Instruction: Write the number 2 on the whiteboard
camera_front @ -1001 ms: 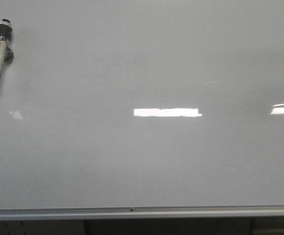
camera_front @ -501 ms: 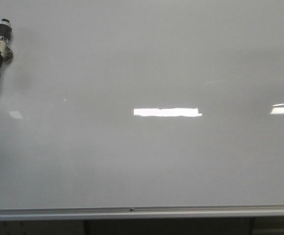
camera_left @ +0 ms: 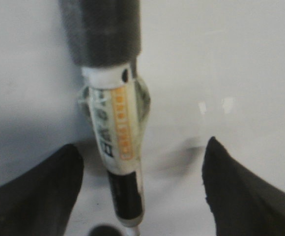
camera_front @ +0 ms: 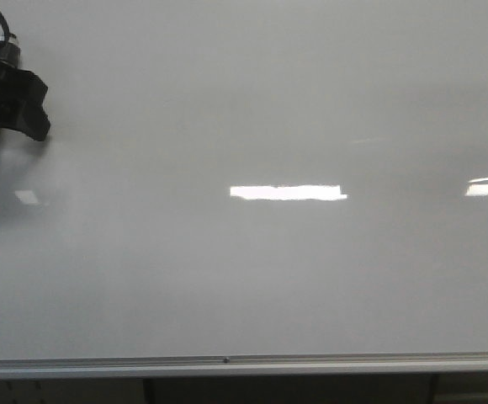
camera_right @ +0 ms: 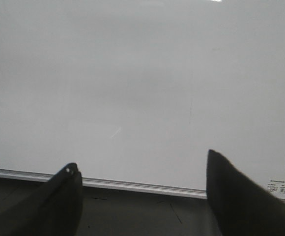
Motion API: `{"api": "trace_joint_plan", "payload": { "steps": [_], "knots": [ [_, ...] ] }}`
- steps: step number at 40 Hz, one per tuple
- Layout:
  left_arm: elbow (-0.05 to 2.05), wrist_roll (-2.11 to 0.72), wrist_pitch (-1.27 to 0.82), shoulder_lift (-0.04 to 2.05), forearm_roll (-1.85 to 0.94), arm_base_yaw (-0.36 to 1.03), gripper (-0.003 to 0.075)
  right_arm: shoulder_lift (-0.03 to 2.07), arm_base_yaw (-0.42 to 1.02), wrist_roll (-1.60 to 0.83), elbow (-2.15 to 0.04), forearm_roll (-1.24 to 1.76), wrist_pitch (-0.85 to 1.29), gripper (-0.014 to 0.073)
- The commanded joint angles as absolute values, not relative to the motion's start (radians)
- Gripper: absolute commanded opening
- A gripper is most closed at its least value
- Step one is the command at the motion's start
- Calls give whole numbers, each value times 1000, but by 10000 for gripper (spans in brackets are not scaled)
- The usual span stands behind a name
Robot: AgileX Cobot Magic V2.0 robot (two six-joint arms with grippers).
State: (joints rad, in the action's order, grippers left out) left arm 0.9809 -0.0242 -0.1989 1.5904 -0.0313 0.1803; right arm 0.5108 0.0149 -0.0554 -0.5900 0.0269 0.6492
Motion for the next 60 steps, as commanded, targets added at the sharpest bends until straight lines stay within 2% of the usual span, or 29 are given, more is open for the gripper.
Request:
{"api": "trace_joint_plan", "payload": {
  "steps": [1,4,10,20,26,34,44,53,60],
  "knots": [
    [1014,-25,-130,1573,-39,179,351,519,15,-53,-617,26,573,549],
    [1014,-25,-130,1575,-37,179,259,519,15,-53,-617,26,572,549],
    [1014,-25,-148,1575,-37,179,127,519,15,-53,-617,26,572,549],
    [1014,-27,-317,1490,0,179,-15,526,15,-53,-652,60,653,549],
    [1027,-97,-514,1387,10,194,-19,581,24,-53,-730,74,785,549],
    [1096,-235,-825,1273,0,280,-19,685,81,-107,-837,115,929,549],
    [1194,-469,-1138,1218,-91,487,-20,833,238,-414,-982,295,1064,549],
    [1221,-550,-1180,1220,-90,715,-19,964,437,-658,-1133,346,1111,549],
    [1221,-550,-1161,1220,-89,826,-19,1050,600,-752,-1228,346,1107,549]
  ]
}}
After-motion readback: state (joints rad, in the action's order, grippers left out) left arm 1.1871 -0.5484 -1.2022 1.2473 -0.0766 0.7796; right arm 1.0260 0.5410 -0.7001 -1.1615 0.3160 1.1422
